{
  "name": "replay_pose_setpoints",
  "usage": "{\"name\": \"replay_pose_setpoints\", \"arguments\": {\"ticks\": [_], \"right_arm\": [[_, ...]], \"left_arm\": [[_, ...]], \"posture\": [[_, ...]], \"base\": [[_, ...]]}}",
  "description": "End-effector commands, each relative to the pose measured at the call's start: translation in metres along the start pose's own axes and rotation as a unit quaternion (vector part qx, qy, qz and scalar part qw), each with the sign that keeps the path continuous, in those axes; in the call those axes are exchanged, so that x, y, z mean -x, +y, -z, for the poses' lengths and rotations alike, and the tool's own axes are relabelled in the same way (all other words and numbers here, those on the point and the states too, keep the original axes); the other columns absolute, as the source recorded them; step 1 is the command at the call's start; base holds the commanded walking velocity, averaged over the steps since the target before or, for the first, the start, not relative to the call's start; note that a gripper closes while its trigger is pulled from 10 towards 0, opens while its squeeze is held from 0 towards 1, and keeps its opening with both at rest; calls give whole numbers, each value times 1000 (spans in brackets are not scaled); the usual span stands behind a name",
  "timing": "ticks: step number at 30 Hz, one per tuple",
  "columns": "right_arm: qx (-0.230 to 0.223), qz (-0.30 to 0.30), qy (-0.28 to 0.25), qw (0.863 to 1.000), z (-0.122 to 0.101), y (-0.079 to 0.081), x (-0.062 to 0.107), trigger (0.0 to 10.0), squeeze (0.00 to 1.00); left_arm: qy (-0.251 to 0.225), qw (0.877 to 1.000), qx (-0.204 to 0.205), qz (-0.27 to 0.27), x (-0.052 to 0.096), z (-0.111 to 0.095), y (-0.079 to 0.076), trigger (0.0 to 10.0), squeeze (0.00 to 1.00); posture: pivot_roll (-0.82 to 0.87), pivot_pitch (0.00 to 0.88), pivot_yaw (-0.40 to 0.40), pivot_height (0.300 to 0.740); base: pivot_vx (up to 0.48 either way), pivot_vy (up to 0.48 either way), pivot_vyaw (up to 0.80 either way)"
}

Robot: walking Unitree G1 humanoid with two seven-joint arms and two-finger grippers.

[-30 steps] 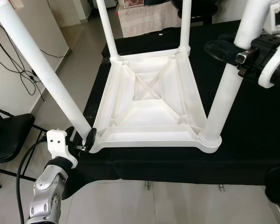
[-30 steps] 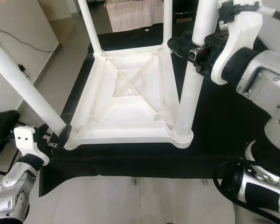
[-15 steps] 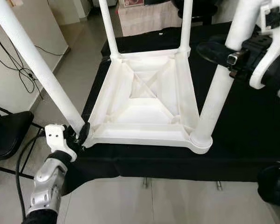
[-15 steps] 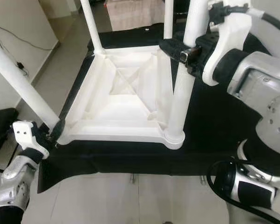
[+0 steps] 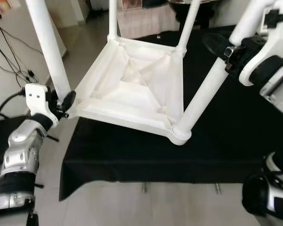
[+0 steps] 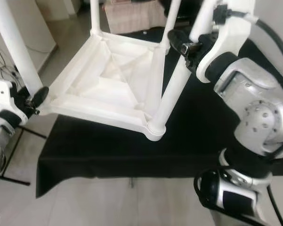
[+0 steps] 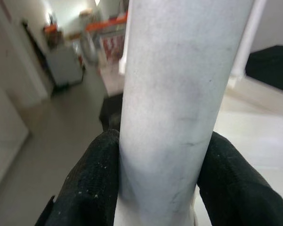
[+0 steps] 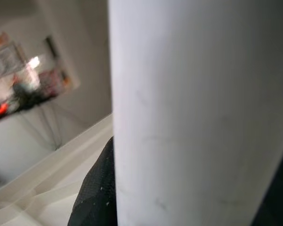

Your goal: Building children table

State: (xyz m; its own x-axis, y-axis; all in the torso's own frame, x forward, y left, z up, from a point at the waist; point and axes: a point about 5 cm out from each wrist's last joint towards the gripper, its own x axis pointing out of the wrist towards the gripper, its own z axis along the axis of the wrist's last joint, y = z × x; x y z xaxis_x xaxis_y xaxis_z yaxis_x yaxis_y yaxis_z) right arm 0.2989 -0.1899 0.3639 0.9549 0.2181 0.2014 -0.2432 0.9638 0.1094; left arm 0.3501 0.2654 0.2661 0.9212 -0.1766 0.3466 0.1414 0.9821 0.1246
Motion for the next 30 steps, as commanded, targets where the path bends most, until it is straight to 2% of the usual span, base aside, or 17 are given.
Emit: {"name": "replay_pose_setpoints", "arguments": {"ticks": [1,2,3,4,5,6,7,8,9,10,15,17,18,21,22,27,30], "right_arm": [[17,158,139,977,56,-37,-6,10000,0],[17,158,139,977,56,-37,-6,10000,0],[17,182,154,971,66,-42,-8,10000,0],[24,199,175,964,83,-42,-13,10000,0],[24,199,175,964,83,-42,-13,10000,0],[30,207,187,960,96,-42,-16,10000,0],[32,216,201,955,108,-42,-20,10000,0],[25,230,209,950,123,-42,-26,10000,0],[5,249,219,943,136,-44,-31,10000,0],[5,249,219,943,136,-44,-31,10000,0],[-41,301,253,918,186,-49,-42,10000,0],[-41,301,253,918,186,-49,-42,10000,0],[-44,337,277,899,209,-59,-37,10000,0],[-45,350,283,892,215,-63,-34,10000,0],[-52,361,285,887,219,-66,-32,10000,0],[-55,388,295,872,229,-70,-23,10000,0],[-54,410,319,853,246,-72,-12,10000,0]], "left_arm": [[-185,982,-5,-28,-8,-98,27,0,0],[-185,982,-5,-28,-8,-98,27,0,0],[-203,979,-14,-9,-15,-116,23,0,0],[-225,974,-20,22,-26,-138,13,3098,0],[-225,974,-20,22,-26,-138,13,3098,0],[-239,970,-23,42,-32,-152,6,3098,0],[-249,966,-25,62,-37,-163,-1,4431,0],[-263,961,-21,85,-43,-177,-13,9098,0],[-274,956,-10,107,-48,-186,-24,10000,0],[-274,956,-10,107,-48,-186,-24,10000,0],[-291,938,35,184,-63,-213,-56,10000,0],[-291,938,35,184,-63,-213,-56,10000,0],[-291,930,57,217,-70,-227,-69,10000,278],[-290,927,63,228,-73,-231,-72,10000,278],[-287,925,68,241,-74,-235,-76,10000,1000],[-283,923,67,250,-77,-240,-79,10000,1000],[-278,923,70,256,-78,-241,-82,10000,1000]], "posture": [[-187,134,145,740],[-187,134,145,740],[-187,134,145,740],[-189,140,157,740],[-189,140,157,740],[-189,140,157,740],[-178,139,164,740],[-174,143,165,740],[-171,143,166,740],[-171,143,166,740],[-133,159,173,740],[-133,159,173,740],[-100,176,190,740],[-100,176,190,740],[-82,184,199,740],[-66,200,215,740],[-52,208,220,740]], "base": [[0,0,0],[0,0,0],[0,0,0],[0,0,0],[0,0,0],[0,0,0],[0,0,0],[0,0,0],[0,0,0],[0,0,0],[0,0,0],[0,0,0],[0,0,0],[0,0,0],[0,0,0],[0,0,0],[0,0,0]]}}
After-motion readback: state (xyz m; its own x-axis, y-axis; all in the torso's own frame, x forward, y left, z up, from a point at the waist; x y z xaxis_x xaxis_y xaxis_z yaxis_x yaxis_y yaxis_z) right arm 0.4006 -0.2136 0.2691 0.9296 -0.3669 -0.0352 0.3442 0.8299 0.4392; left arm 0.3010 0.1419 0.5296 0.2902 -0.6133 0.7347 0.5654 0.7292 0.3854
